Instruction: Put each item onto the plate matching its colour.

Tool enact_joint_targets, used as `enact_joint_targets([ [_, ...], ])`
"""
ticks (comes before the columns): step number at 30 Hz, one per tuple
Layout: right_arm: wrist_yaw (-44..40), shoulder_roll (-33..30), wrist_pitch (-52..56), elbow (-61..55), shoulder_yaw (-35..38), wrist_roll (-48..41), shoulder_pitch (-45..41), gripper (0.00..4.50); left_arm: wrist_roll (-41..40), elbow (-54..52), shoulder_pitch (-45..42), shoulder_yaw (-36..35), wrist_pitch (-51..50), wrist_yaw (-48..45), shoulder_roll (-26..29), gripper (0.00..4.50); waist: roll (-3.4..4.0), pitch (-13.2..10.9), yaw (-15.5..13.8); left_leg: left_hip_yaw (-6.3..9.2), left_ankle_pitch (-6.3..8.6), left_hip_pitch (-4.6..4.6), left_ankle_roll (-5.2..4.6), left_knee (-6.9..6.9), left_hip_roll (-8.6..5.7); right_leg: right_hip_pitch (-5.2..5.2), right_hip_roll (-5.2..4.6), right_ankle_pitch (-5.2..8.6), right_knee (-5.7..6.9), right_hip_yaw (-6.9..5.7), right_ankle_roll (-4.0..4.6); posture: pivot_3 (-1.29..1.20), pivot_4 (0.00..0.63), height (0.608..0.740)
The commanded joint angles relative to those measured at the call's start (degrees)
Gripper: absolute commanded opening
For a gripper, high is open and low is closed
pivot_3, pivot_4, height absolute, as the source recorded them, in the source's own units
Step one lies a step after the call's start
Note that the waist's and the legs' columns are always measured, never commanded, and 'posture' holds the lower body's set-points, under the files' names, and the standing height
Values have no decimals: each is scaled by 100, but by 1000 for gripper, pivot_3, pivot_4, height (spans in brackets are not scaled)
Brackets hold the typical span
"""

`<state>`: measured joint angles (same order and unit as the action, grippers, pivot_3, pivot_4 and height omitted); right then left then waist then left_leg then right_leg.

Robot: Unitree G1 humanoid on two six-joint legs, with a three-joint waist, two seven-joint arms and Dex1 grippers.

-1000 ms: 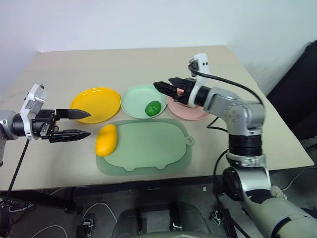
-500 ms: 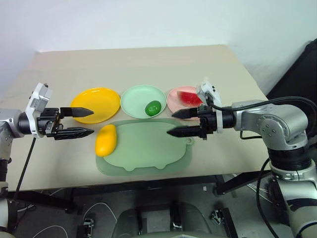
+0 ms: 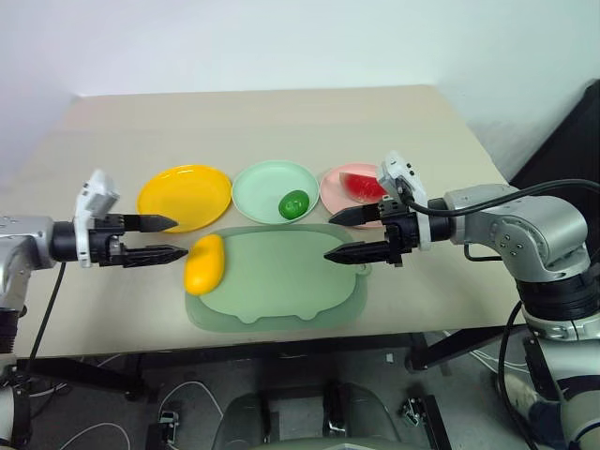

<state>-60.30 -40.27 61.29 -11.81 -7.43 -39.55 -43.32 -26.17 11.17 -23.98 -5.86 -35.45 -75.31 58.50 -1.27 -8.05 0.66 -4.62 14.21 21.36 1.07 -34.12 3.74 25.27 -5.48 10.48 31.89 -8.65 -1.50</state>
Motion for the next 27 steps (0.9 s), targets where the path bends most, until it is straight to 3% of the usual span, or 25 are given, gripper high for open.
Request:
enact_joint_targets([
  [1, 67, 94, -144, 46, 57, 31, -157, 4487, 162, -355, 1, 112, -815, 687, 21, 4500, -3, 1, -10, 0, 0, 2, 0, 2, 1, 1, 2, 0, 1, 0, 0, 0, 150, 740],
  [8, 238, 372, -310, 186, -18, 177, -133, 4487, -839, -1411, -361, -437, -3236, 1644, -225, 4500, -5, -1, -10, 11, 0, 1, 0, -4, -1, -4, -3, 0, -1, -1, -1, 0, 150, 740],
  [16, 355, 645, -367, 370, -39, 248, -188, 4487, -769, -411, -1940, -1257, -5479, 3283, -876, 4500, -14, 5, -6, 14, -9, -5, -15, -10, -8, -18, 8, -2, 19, -2, -3, 0, 150, 740],
  [19, 359, 704, -367, 406, -47, 256, -221, 4487, -895, 7, -2290, -1193, -5704, 3731, -856, 4500, -16, 6, 18, 16, -11, -9, -17, -12, -8, -21, 13, -10, 24, -1, -18, 0, 150, 740],
  [27, 440, 882, -480, 543, -104, 410, -233, 4487, -2665, 1657, -3733, -512, -5705, 5493, -620, 4500, -33, 6, -6, 23, -10, -13, -13, -14, -7, -25, 9, -8, 30, -3, -14, 0, 150, 740],
])
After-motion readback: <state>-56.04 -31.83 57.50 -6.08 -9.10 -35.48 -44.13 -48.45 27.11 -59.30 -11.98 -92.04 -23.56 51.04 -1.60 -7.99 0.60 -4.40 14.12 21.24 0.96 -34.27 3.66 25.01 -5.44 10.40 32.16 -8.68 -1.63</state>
